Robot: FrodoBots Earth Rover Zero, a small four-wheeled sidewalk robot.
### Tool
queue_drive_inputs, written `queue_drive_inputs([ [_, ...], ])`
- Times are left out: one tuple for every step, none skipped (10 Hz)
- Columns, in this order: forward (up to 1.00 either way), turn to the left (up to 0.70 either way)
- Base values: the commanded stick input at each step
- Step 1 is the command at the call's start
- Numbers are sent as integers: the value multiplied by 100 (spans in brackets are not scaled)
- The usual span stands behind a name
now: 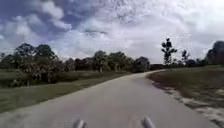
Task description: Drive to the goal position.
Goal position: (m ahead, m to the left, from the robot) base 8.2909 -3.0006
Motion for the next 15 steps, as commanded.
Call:
queue_drive_inputs([
  [69,3],
  [69,3],
  [69,3],
  [69,3],
  [69,3],
  [69,3],
  [69,3],
  [69,3],
  [69,3],
  [69,3],
  [69,3],
  [69,3],
  [69,3],
  [69,3],
  [69,3],
])
